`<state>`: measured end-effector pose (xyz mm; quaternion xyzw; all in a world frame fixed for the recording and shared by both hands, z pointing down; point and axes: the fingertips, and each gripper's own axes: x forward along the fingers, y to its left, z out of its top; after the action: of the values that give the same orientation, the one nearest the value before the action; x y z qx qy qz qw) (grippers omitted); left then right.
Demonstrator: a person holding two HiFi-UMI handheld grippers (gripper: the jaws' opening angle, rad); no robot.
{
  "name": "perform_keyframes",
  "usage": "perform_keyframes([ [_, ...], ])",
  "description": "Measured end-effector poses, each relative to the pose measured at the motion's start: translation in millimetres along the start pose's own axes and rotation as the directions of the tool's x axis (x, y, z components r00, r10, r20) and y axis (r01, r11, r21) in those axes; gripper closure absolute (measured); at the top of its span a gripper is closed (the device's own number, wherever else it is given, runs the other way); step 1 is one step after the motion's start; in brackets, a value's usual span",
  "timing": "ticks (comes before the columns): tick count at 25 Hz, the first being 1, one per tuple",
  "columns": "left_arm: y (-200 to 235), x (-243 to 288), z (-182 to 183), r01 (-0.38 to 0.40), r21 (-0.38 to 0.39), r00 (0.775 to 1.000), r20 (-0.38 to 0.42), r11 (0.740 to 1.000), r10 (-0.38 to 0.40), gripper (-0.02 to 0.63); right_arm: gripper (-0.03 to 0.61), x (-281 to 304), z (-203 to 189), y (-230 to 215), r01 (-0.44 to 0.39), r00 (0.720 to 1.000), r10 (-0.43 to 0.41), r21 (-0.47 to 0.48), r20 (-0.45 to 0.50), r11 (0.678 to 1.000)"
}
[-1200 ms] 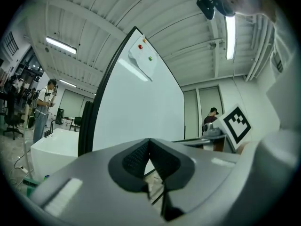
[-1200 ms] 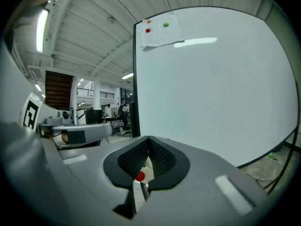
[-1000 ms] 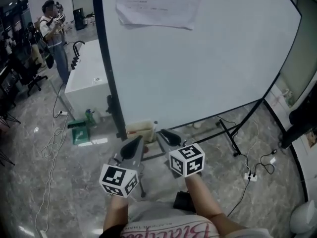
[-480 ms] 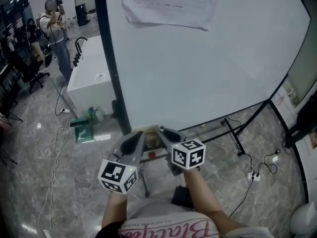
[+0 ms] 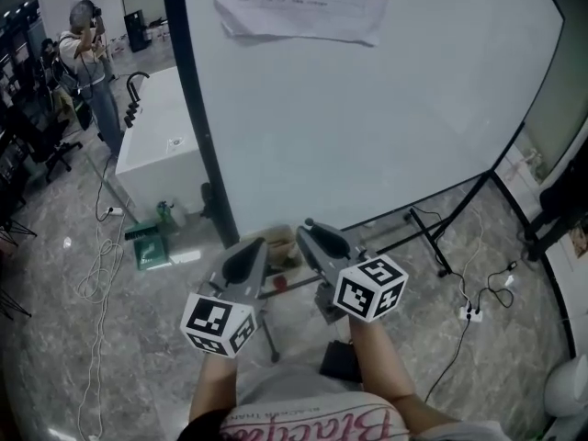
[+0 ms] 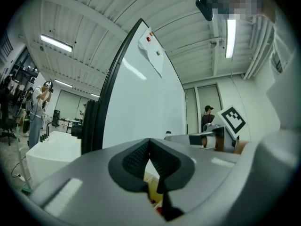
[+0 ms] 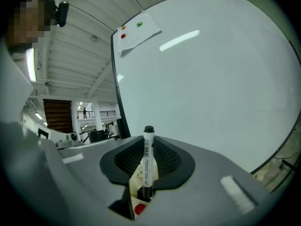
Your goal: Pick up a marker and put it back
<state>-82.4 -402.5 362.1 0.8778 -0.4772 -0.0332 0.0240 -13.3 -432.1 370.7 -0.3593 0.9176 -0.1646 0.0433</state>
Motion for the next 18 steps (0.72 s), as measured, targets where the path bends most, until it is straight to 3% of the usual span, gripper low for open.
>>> perform_keyframes([
  [7, -7.1, -2.6, 16.9, 0.003, 0.041, 0.999, 0.044, 0.999, -0.004, 0.615, 0.512, -20.6, 34.0, 27.6, 0.013, 0.992, 0.008, -0.167, 0.126, 0.986],
  [18, -5.8, -2.2, 25.4, -0.014, 0.019, 0.995, 0.100, 1.000, 0.012, 0.614, 0.512, -20.8, 32.7, 31.7, 0.022, 0.994, 0.005, -0.238, 0.112, 0.971],
])
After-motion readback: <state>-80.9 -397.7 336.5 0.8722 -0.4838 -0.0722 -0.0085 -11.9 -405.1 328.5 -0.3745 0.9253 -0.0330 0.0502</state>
